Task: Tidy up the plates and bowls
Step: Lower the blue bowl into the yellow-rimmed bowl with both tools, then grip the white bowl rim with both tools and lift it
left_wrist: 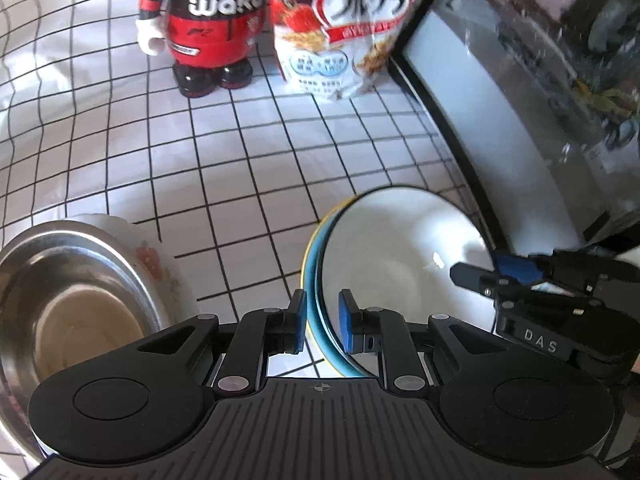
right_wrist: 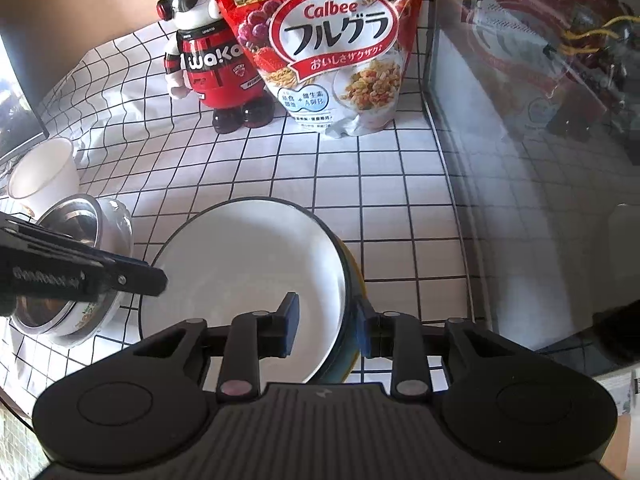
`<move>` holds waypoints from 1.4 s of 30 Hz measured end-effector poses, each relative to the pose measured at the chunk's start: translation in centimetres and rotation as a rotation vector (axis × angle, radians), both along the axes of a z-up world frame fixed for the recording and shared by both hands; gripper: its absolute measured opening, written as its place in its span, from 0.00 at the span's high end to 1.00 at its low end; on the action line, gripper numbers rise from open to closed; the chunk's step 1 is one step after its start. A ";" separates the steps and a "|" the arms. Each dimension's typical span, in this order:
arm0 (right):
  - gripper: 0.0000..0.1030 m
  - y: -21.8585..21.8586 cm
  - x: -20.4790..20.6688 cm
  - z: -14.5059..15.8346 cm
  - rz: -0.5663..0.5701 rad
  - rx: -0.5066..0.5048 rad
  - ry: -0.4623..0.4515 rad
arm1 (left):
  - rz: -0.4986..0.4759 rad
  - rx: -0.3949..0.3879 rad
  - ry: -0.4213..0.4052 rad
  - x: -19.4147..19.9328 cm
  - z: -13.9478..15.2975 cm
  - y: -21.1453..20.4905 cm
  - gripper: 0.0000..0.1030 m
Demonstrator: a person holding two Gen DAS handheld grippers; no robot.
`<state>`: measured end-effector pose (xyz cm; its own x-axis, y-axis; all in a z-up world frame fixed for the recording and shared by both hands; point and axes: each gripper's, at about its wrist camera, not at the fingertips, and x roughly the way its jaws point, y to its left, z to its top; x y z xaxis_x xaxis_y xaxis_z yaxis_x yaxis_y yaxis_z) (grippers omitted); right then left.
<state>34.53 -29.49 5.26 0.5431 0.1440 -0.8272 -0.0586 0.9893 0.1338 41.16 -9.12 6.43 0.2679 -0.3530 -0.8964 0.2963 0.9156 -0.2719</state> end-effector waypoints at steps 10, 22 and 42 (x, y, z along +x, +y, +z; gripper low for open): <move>0.67 1.8 0.8 5.4 -0.023 -0.031 -0.109 | 0.172 -0.150 -0.088 -0.2 3.0 8.1 0.81; 0.52 17.7 7.2 10.6 0.282 0.045 -0.173 | 0.778 -0.056 -0.320 0.7 7.6 31.5 0.81; 0.36 36.6 22.2 1.2 0.284 0.084 0.115 | 0.658 -0.046 -0.110 7.5 -0.8 38.2 0.80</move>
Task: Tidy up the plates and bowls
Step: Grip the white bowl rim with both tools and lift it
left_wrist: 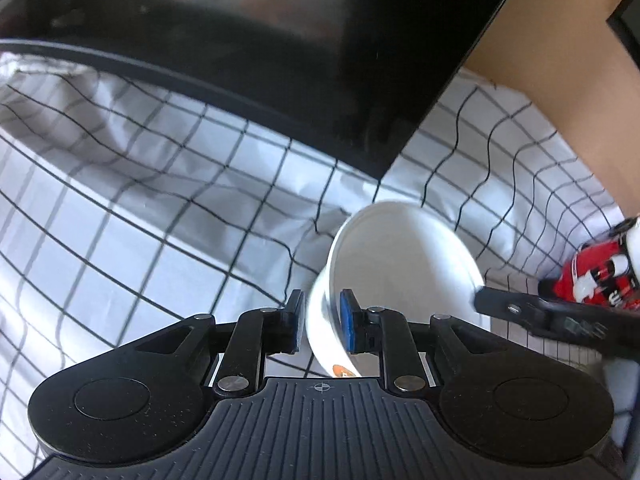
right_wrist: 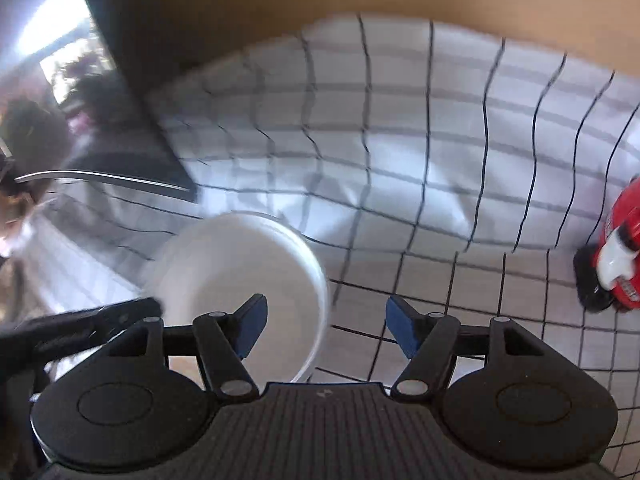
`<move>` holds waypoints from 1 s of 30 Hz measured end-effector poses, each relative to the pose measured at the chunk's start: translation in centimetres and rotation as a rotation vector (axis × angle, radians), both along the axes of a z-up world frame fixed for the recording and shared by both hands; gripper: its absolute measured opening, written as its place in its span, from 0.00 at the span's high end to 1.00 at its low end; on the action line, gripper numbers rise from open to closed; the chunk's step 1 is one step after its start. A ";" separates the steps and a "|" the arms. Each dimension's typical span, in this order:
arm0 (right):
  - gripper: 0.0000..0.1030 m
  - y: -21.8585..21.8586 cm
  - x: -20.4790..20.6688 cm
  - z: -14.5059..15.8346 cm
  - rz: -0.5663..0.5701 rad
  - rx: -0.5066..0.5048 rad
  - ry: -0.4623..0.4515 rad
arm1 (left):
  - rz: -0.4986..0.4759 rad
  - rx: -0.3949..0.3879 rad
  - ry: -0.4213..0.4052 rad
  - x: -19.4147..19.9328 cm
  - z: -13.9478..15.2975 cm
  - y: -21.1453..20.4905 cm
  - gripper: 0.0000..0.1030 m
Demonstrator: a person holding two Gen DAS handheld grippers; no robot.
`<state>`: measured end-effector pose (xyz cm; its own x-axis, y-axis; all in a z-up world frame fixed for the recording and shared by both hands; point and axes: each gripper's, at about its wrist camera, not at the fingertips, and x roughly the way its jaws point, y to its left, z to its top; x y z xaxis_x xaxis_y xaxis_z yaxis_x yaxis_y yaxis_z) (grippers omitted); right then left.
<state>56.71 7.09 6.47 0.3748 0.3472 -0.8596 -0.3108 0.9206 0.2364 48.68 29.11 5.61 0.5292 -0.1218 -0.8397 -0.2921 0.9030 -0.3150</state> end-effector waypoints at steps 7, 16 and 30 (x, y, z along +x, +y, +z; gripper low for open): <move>0.60 1.2 1.3 -3.9 0.002 -0.017 0.121 | -0.043 -0.051 0.054 1.1 -2.7 -0.6 0.79; 0.84 -0.1 -0.7 -2.7 0.013 -0.020 0.089 | -0.080 -0.049 0.090 1.3 -2.3 -2.6 0.80; 0.81 -17.4 -10.7 11.3 -0.114 0.027 -0.213 | -0.298 -0.020 -0.176 -2.1 11.9 -17.4 0.80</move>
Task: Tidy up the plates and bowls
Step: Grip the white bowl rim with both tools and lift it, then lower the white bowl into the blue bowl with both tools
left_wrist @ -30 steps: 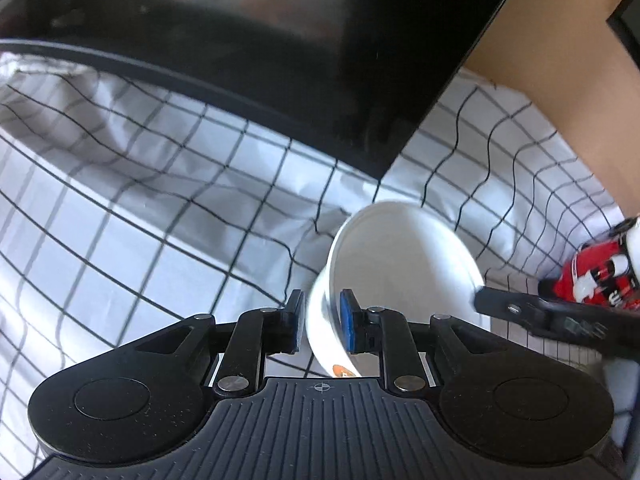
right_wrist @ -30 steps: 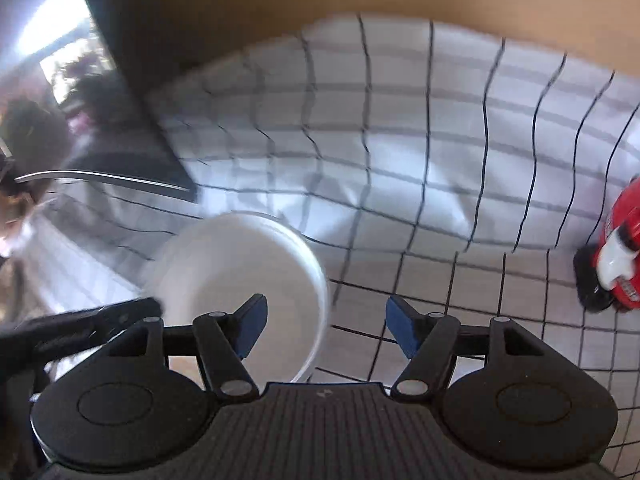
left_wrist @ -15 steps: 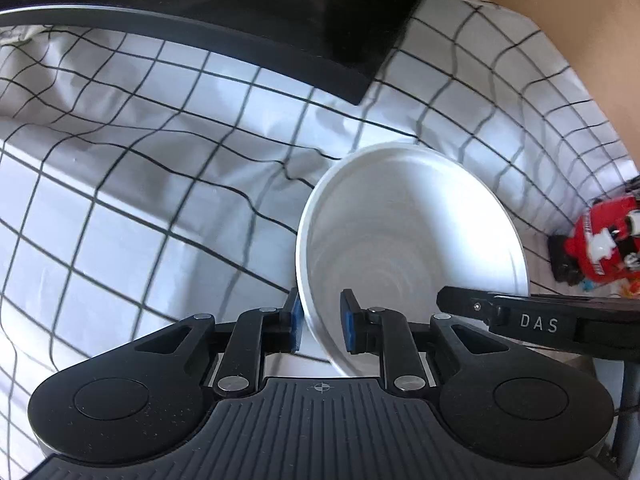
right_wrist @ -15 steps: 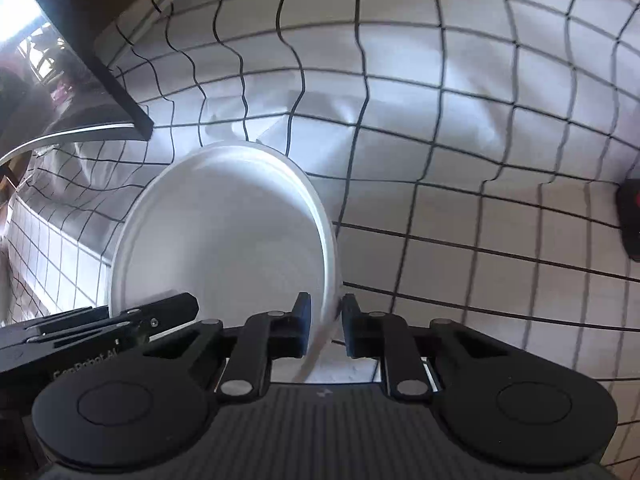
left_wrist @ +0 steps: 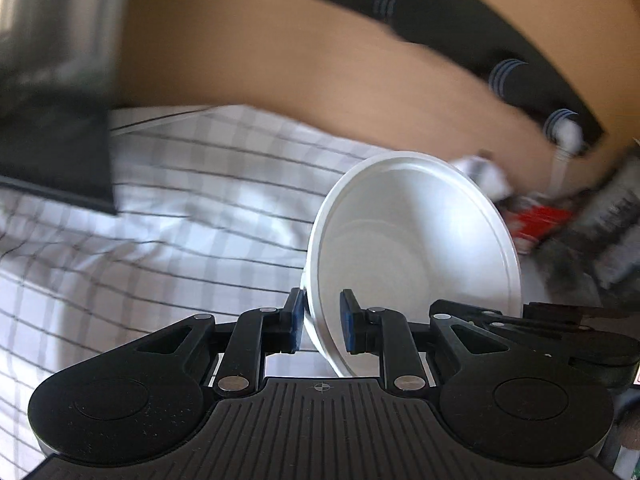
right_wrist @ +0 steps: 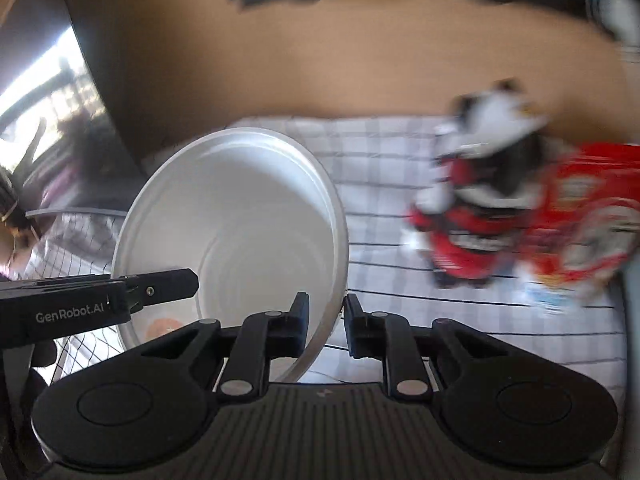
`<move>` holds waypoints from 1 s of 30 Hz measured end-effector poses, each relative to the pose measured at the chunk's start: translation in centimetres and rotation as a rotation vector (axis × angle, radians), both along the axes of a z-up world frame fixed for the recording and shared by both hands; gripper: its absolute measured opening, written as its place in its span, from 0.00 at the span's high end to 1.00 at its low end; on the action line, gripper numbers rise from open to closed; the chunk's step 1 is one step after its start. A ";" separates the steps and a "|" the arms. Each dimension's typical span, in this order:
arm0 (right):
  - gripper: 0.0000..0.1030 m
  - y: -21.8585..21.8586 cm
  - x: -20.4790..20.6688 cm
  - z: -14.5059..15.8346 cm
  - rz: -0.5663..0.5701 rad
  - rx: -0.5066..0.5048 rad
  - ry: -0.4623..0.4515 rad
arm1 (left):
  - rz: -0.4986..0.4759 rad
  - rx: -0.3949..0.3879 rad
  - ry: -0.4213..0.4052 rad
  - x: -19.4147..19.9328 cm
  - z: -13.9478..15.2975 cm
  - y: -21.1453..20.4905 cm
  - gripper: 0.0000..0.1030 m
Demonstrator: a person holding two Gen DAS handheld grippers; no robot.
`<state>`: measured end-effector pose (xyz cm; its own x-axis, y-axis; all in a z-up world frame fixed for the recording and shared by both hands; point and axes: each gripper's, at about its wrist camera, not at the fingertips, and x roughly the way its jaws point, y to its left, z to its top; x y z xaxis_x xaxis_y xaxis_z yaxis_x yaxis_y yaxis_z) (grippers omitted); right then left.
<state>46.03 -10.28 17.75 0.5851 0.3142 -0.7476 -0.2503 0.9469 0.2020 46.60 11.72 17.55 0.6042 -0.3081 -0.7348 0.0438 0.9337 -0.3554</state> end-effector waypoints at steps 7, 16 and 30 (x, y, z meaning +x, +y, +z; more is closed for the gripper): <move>0.81 -8.9 -5.2 1.3 -0.099 -0.039 -0.075 | -0.158 -0.006 0.016 -2.1 0.7 -10.0 0.80; 0.81 -16.6 -9.4 -2.9 -0.155 -0.062 0.004 | -0.306 -0.014 0.172 -4.6 -3.8 -17.8 0.80; 0.81 -19.2 -10.2 -11.7 -0.159 -0.033 0.167 | -0.295 -0.028 0.345 -6.5 -10.6 -19.9 0.79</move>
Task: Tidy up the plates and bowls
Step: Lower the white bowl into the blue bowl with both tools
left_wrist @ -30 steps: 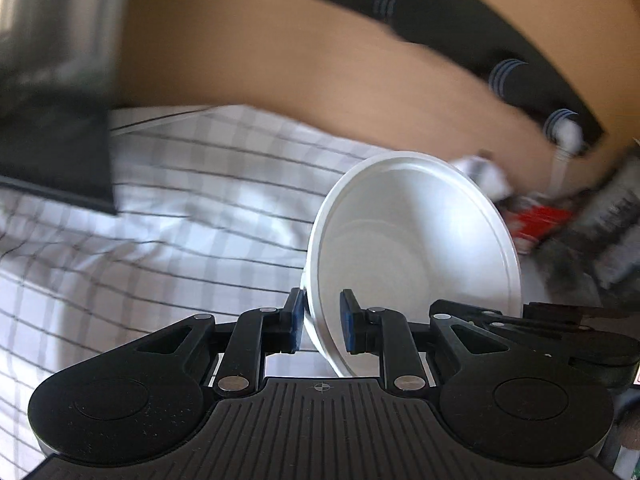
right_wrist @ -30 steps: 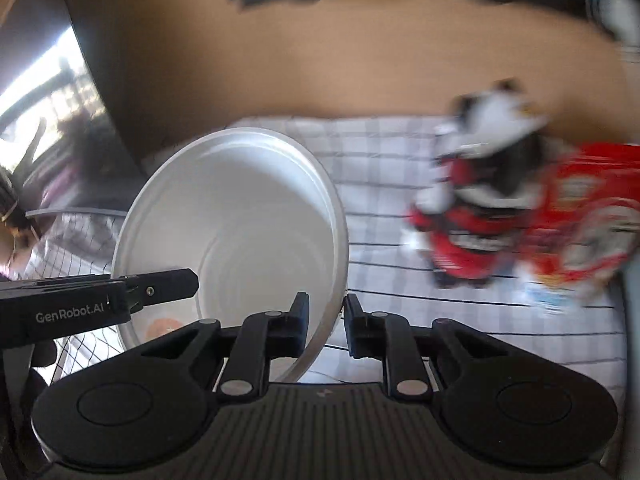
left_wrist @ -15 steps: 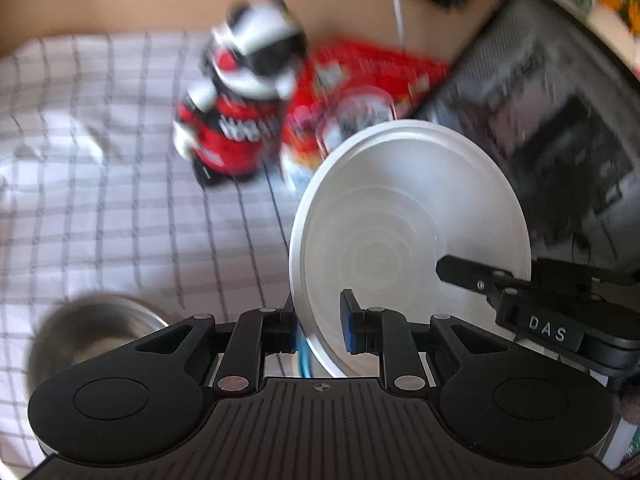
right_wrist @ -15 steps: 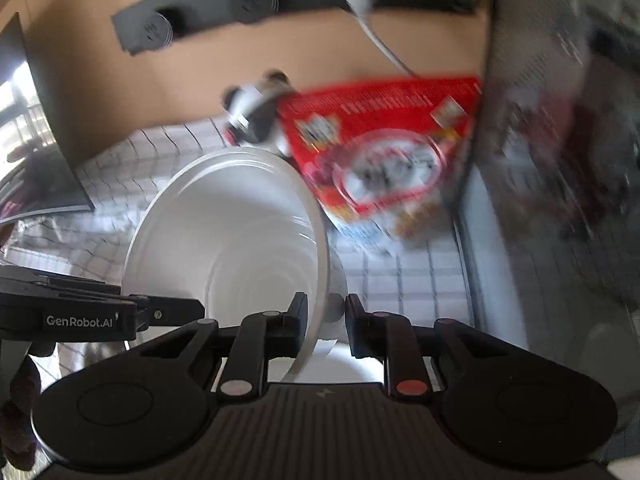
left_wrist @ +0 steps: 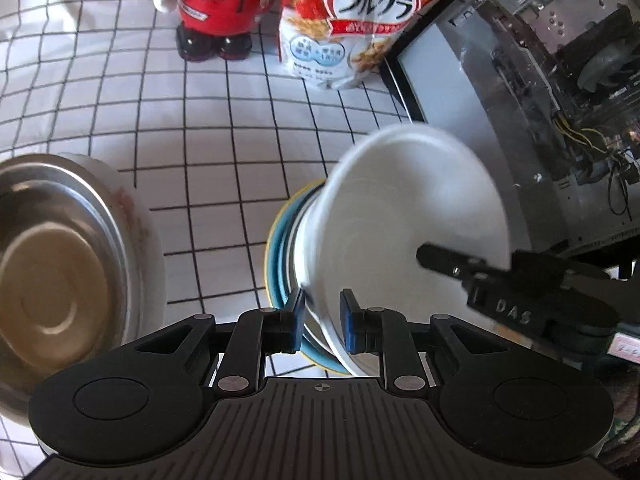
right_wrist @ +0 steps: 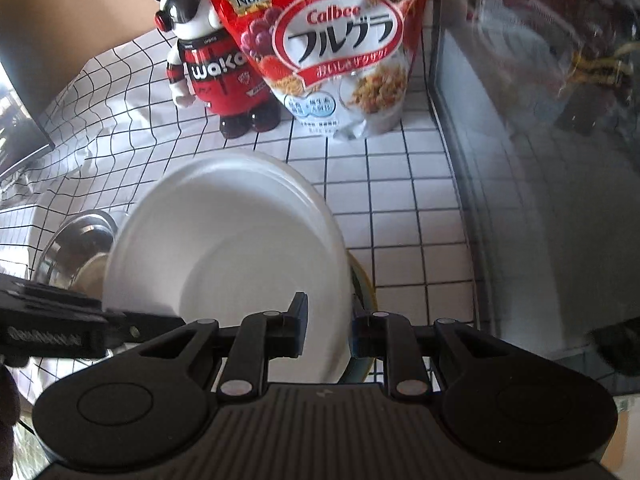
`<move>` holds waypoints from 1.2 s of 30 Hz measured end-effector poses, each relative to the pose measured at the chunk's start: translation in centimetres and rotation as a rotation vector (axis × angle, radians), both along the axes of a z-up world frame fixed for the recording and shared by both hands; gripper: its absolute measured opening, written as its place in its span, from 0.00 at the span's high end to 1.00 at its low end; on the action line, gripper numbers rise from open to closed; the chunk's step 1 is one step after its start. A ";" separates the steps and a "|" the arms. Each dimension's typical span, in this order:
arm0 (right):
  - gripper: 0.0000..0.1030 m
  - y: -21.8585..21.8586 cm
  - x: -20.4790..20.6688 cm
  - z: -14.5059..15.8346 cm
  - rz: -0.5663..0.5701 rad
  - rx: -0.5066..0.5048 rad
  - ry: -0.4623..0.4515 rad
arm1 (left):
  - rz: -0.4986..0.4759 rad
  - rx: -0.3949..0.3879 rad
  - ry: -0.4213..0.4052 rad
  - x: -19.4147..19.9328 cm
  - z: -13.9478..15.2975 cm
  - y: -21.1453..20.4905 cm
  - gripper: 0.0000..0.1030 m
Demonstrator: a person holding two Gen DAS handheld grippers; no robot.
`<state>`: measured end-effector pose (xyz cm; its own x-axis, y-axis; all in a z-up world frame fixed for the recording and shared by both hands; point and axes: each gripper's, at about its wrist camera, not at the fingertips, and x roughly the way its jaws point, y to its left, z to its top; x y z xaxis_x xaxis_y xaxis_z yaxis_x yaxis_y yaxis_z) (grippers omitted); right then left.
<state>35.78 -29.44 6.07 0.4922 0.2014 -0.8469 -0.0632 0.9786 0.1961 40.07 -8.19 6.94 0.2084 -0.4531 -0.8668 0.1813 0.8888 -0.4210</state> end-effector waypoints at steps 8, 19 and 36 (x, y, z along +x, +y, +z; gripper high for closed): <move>0.81 -0.3 0.0 0.0 -0.001 0.021 0.000 | 0.009 0.000 -0.030 -0.5 1.2 0.3 0.79; 0.80 -0.6 -0.6 1.4 -0.001 0.001 -0.046 | 0.081 0.003 -0.096 -0.3 2.9 1.8 0.79; 0.70 -2.8 -1.2 -1.0 -0.108 0.038 -0.008 | 0.053 0.057 -0.122 -0.1 1.9 0.5 0.79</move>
<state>34.58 -32.25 5.05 0.5196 0.1783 -0.8356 0.0410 0.9716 0.2329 40.01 -7.70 8.81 0.3363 -0.3897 -0.8574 0.1798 0.9202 -0.3477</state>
